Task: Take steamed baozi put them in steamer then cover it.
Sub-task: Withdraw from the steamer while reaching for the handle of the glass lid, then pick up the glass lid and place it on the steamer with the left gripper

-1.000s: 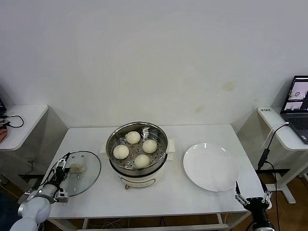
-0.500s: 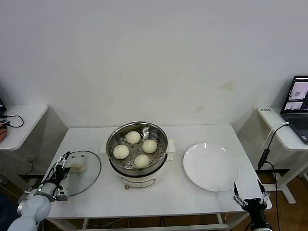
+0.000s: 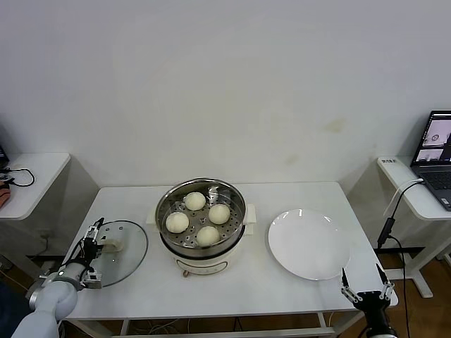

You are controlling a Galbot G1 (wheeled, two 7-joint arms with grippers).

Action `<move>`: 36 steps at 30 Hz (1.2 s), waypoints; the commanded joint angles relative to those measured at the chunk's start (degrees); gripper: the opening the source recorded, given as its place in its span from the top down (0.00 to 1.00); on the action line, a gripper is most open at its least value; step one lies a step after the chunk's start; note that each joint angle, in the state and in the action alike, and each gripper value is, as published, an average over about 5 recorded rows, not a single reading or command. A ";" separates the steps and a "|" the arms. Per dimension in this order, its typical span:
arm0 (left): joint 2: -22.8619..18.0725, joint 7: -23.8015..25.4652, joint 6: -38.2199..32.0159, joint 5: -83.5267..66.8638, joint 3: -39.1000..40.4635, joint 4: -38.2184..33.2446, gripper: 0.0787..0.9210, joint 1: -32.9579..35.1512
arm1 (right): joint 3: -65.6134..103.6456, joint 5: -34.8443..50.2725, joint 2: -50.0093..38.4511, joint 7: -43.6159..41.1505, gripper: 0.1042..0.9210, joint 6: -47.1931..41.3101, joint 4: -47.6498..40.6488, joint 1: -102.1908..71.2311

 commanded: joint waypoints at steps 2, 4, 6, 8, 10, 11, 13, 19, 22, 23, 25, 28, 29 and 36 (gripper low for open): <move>-0.24 -0.21 -0.19 -0.23 0.13 1.93 0.14 -0.83 | 0.02 0.00 0.03 0.00 0.12 0.09 -0.09 0.00; -0.33 -0.32 -0.18 -0.20 0.12 2.05 0.18 -0.77 | 0.05 0.01 0.03 0.00 0.12 0.12 -0.10 -0.01; -0.41 -0.40 -0.18 -0.19 0.08 2.15 0.25 -0.64 | 0.09 0.01 0.00 -0.01 0.12 0.16 -0.10 -0.02; -0.51 -0.50 -0.20 -0.19 -0.02 2.25 0.32 -0.45 | 0.13 0.04 -0.06 -0.01 0.12 0.17 -0.08 -0.05; -0.61 -0.65 -0.26 -0.18 -0.20 2.19 0.38 -0.14 | 0.16 0.06 -0.11 0.00 0.12 0.18 -0.05 -0.07; -0.64 -0.73 -0.30 -0.18 -0.32 2.09 0.43 0.05 | 0.15 0.08 -0.13 0.00 0.12 0.18 -0.04 -0.08; -0.69 -0.93 -0.37 -0.20 -0.62 1.68 0.49 0.61 | 0.09 0.09 -0.15 -0.01 0.12 0.19 -0.02 -0.07; -0.67 -1.85 -0.52 -0.44 -2.32 -1.65 0.69 3.22 | -0.36 0.10 -0.25 -0.02 0.12 0.22 -0.01 0.08; -0.74 -2.59 -0.69 -0.46 -3.99 -4.82 0.79 5.45 | -0.55 0.13 -0.36 -0.03 0.12 0.22 0.08 0.19; -0.82 -2.88 -0.71 -0.52 -4.62 -5.94 0.82 6.26 | -0.62 0.15 -0.42 -0.03 0.12 0.20 0.12 0.23; -1.07 -3.64 -0.51 -0.81 -6.21 -9.14 0.88 8.12 | -0.83 0.17 -0.53 -0.05 0.12 0.16 0.22 0.33; -1.54 -4.34 0.63 -1.38 -8.76 -14.06 0.92 10.89 | -1.24 0.13 -0.62 -0.07 0.12 0.09 0.35 0.49; -1.68 -4.34 1.20 -1.55 -9.62 -15.51 0.92 11.71 | -1.41 0.11 -0.65 -0.08 0.12 0.06 0.40 0.56; -1.81 -1.29 7.39 -5.09 -16.56 -26.12 0.92 18.35 | -2.55 0.09 -1.01 -0.18 0.12 -0.10 0.78 1.00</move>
